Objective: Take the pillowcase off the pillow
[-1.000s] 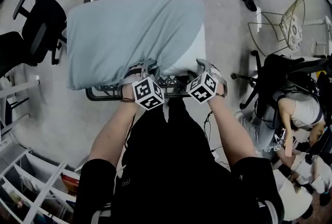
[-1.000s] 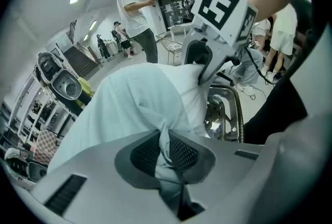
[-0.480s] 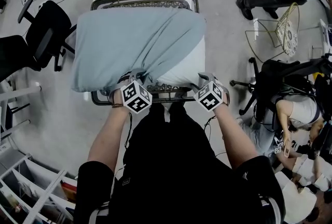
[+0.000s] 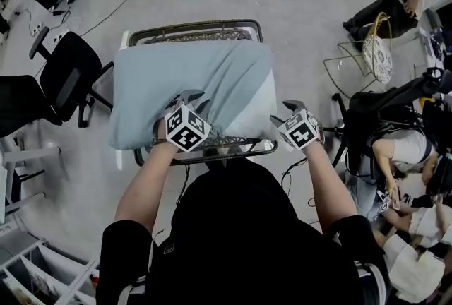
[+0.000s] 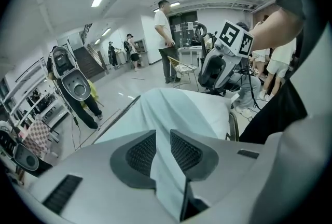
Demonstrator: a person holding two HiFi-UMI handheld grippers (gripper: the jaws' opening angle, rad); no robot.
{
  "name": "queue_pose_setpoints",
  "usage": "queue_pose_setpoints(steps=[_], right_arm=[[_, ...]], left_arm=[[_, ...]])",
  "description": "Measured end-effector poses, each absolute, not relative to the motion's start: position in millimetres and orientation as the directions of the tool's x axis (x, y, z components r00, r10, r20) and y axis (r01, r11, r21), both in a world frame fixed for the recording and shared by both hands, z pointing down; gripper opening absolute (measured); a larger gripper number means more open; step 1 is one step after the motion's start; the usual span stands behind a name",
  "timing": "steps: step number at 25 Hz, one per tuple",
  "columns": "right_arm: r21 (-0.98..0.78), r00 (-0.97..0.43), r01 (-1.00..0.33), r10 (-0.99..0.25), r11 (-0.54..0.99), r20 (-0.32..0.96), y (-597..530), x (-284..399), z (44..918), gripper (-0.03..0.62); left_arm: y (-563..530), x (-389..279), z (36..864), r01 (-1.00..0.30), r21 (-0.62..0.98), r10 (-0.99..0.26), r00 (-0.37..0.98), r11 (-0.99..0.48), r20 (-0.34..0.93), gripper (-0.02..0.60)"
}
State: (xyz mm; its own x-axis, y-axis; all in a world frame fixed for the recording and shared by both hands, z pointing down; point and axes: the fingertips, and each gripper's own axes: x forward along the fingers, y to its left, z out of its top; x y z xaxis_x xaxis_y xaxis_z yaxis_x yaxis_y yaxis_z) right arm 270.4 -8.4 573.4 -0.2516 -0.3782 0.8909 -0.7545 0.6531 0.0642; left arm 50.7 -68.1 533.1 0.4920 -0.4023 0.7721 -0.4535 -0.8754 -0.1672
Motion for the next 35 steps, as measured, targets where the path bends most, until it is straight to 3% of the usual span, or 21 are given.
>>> queue_pose_setpoints(steps=[6,12,19,27,28,32,35], right_arm=[[0.07,-0.233,-0.799,-0.414,0.597,0.88,-65,306,570,0.262],[-0.036,-0.285,-0.822,-0.357,0.568,0.89,-120,318,606,0.264],[-0.311,-0.475,-0.774,-0.182,0.551,0.861,-147,309,654,0.314],[-0.578,-0.716,-0.596,-0.045,0.557,0.696,-147,271,681,0.335],[-0.599,-0.744,-0.567,-0.04,0.565,0.667,-145,268,678,0.315],[-0.642,-0.824,-0.454,-0.017,0.617,0.566,-137,273,660,0.206],[-0.596,-0.817,-0.411,0.012,0.69,0.577,-136,279,650,0.142]], left_arm=[[-120,86,523,-0.439,-0.171,-0.399,0.502,-0.882,0.767,0.091],[-175,115,546,-0.434,-0.117,-0.343,0.491,-0.893,0.801,0.098],[-239,164,586,-0.459,-0.027,-0.283,0.499,-0.888,0.819,0.126],[-264,182,628,-0.384,-0.063,-0.239,0.431,-0.921,0.87,0.143],[-263,181,630,-0.373,-0.077,-0.245,0.427,-0.925,0.87,0.139],[-259,177,633,-0.303,-0.161,-0.275,0.384,-0.939,0.881,0.015],[-261,168,627,-0.252,-0.22,-0.301,0.349,-0.942,0.888,0.008]])
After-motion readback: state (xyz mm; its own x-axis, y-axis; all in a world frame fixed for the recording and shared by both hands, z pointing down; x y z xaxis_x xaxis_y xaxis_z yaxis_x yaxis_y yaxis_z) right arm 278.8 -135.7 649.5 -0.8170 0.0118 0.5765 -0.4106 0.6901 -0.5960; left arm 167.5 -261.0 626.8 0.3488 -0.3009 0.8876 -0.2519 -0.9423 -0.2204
